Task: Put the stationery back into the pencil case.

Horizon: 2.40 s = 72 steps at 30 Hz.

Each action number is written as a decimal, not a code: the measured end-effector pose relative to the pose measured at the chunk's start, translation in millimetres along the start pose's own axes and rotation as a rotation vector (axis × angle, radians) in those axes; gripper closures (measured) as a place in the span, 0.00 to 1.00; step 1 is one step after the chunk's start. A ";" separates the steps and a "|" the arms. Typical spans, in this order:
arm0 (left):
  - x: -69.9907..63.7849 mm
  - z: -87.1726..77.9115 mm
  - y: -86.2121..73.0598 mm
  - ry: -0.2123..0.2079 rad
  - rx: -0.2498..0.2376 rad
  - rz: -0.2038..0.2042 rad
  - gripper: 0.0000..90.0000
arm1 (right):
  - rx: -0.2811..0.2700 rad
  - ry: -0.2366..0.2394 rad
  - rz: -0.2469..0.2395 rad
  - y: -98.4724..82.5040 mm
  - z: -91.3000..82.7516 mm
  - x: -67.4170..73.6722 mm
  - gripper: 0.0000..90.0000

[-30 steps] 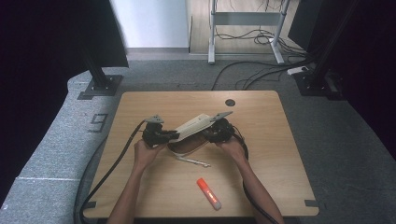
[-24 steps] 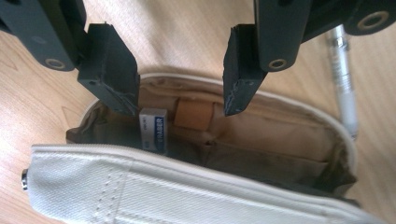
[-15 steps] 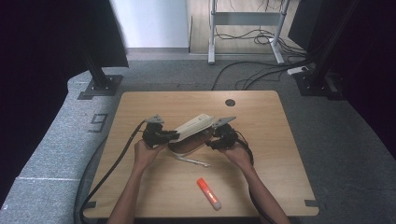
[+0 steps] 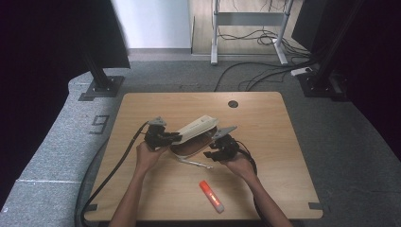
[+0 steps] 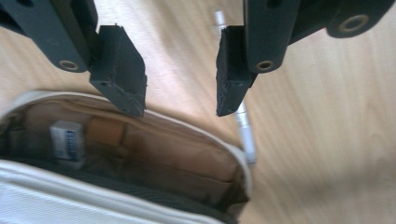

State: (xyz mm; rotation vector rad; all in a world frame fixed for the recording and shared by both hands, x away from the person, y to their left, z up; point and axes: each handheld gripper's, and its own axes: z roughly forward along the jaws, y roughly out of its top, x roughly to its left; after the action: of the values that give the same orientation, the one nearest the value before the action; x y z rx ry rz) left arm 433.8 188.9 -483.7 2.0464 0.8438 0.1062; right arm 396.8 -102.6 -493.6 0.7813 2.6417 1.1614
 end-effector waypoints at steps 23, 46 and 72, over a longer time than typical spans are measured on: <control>-0.8 0.8 -0.2 -0.004 0.001 0.001 0.86 | 0.029 0.105 -0.056 -11.6 31.2 19.4 0.73; -0.3 0.6 -0.1 -0.008 0.000 -0.003 0.86 | 0.054 0.107 -0.101 -10.5 57.9 24.4 0.85; -1.1 0.7 0.2 -0.005 -0.005 -0.007 0.86 | 0.016 0.137 -0.110 -3.6 27.5 31.1 0.87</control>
State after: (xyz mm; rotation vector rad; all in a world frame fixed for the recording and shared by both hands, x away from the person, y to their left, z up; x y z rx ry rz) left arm 433.4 187.7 -483.7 2.0381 0.8463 0.0989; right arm 378.1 -70.9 -513.1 0.5691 2.7678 1.2059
